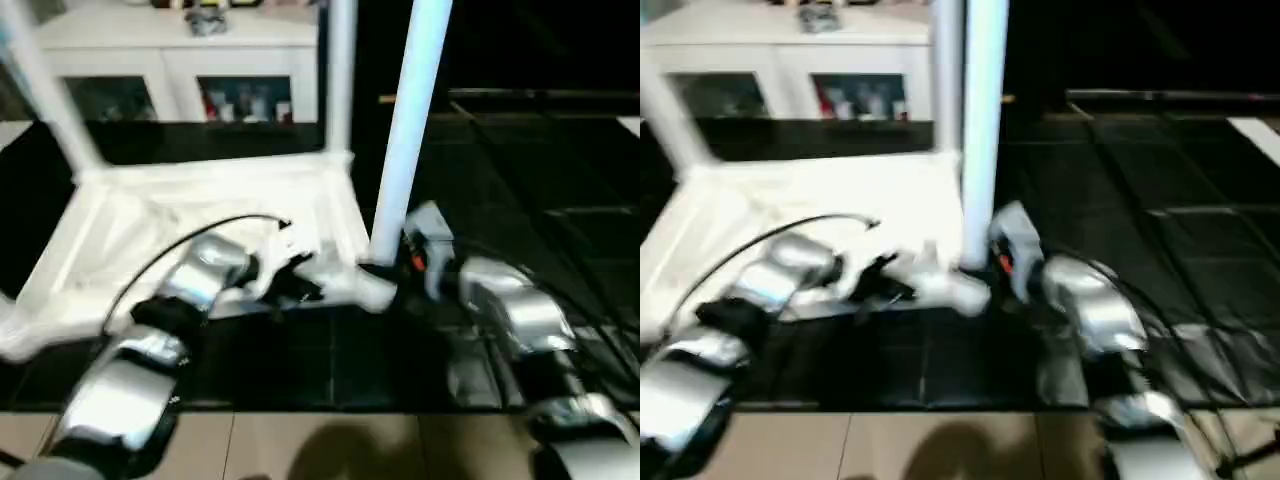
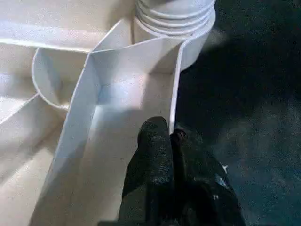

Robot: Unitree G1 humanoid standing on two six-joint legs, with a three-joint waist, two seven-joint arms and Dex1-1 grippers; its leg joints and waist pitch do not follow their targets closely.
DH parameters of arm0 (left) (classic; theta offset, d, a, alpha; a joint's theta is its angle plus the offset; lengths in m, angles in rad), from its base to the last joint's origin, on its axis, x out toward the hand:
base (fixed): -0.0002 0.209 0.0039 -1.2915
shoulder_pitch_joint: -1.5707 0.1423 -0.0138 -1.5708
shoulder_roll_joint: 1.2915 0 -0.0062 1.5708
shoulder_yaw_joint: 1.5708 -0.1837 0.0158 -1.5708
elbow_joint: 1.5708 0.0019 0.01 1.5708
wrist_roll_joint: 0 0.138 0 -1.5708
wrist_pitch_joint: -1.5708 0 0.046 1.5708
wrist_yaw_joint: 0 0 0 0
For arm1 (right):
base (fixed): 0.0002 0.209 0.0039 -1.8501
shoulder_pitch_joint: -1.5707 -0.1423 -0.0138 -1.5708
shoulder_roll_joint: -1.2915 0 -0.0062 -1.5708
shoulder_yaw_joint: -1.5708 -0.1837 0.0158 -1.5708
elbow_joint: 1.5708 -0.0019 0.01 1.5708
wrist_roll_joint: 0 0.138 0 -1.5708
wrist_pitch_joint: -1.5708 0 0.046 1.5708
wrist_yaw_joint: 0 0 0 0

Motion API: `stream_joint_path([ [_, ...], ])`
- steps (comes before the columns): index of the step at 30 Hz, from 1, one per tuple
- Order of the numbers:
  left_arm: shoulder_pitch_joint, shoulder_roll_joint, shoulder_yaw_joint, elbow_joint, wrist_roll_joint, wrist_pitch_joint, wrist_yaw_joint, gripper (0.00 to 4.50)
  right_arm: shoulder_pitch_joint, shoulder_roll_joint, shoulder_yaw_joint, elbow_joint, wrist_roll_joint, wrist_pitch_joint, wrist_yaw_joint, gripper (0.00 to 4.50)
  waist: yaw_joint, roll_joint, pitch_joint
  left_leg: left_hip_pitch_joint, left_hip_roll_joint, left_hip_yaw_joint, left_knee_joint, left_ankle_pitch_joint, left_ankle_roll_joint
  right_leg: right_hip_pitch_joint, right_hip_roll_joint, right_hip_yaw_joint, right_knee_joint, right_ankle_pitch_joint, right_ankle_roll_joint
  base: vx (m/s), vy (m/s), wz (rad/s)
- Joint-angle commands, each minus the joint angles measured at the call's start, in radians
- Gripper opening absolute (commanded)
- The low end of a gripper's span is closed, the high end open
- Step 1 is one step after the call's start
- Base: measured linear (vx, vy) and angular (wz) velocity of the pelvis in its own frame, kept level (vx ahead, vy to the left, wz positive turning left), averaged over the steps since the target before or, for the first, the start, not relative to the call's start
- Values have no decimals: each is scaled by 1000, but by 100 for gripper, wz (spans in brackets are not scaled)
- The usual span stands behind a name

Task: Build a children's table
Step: Rotate leg to tighten

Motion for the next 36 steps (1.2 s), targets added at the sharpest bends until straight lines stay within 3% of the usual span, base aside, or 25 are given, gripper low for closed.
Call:
stream_joint_path([
  [1, -53, -89, 30, -26, -58, 5, 104, 0, 0, 109, 127, 28, 15, 28, 35, 202, 3, -12, -58, 8, 64, -33, -72, -139, 40, 53, -112, 76, -100, -342, -95, 0, 0, 0],
  [2, -52, -92, 29, -37, -56, 8, 108, 0, -2, 111, 142, 40, 0, -14, 39, 202, 5, -14, -59, 7, 63, -31, -72, -129, 55, 56, -111, 76, -100, -329, -90, 0, 0, 0],
  [5, -44, -81, 24, -51, -53, -7, 98, 0, -1, 115, 126, 38, 25, -24, 57, 269, 5, -10, -62, 6, 69, -33, -73, -102, 77, 57, -109, 79, -88, -245, -111, 0, 0, 0],
  [12, -20, -42, 17, -69, -40, -26, 42, 0, 38, 74, 115, -23, 38, -29, 122, 337, 4, -8, -61, 6, 72, -33, -75, -119, 79, 61, -111, 80, -86, -232, -124, 0, 0, 0],
  [13, -16, -27, 13, -72, -38, -34, 16, 0, 47, 49, 115, -32, 43, -39, 156, 337, 3, -8, -62, 6, 72, -34, -75, -116, 78, 61, -112, 80, -85, -227, -125, 0, 0, 0],
  [14, -10, -2, 2, -76, -35, -62, -34, 0, 58, 10, 118, -43, 52, -62, 216, 350, 6, -2, -62, 7, 72, -33, -73, -120, 81, 61, -111, 80, -86, -222, -127, 0, 0, 0],
  [17, -5, 31, -12, -78, -34, -98, -97, 0, 70, -43, 119, -58, 68, -85, 301, 373, 10, -8, -65, 2, 73, -32, -71, -107, 102, 65, -110, 79, -79, -181, -127, 0, 0, 0],
  [21, -3, 72, -29, -76, -33, -133, -177, 0, 80, -114, 110, -79, 98, -97, 413, 409, 18, -7, -69, -1, 76, -31, -67, -84, 113, 61, -110, 78, -74, -154, -135, 0, 0, 0],
  [22, 1, 94, -41, -85, -36, -156, -239, 0, 80, -148, 105, -84, 113, -99, 472, 416, 19, -13, -70, -3, 75, -31, -66, -75, 117, 62, -110, 78, -71, -142, -136, 0, 0, 0],
  [23, 8, 123, -59, -99, -39, -188, -318, 0, 79, -188, 102, -86, 126, -104, 542, 424, 24, -10, -74, -9, 73, -32, -60, -50, 130, 65, -110, 78, -62, -101, -140, 0, 0, 0],
  [26, 13, 149, -81, -107, -30, -209, -378, 0, 79, -222, 107, -85, 125, -119, 602, 444, 31, -7, -75, -9, 80, -32, -56, -25, 158, 55, -109, 76, -53, -37, -158, 0, 0, 0],
  [33, 32, 187, -134, -130, -26, -283, -525, 0, 75, -285, 163, -73, 133, -173, 768, 444, 63, -8, -72, 2, 88, -31, -60, -67, 121, 46, -113, 80, -60, -119, -154, 0, 0, 0],
  [36, 41, 199, -153, -143, -22, -302, -565, 0, 69, -284, 178, -62, 145, -184, 806, 429, 67, -10, -72, -2, 86, -30, -61, -71, 117, 49, -115, 81, -61, -130, -148, 0, 0, 0],
])
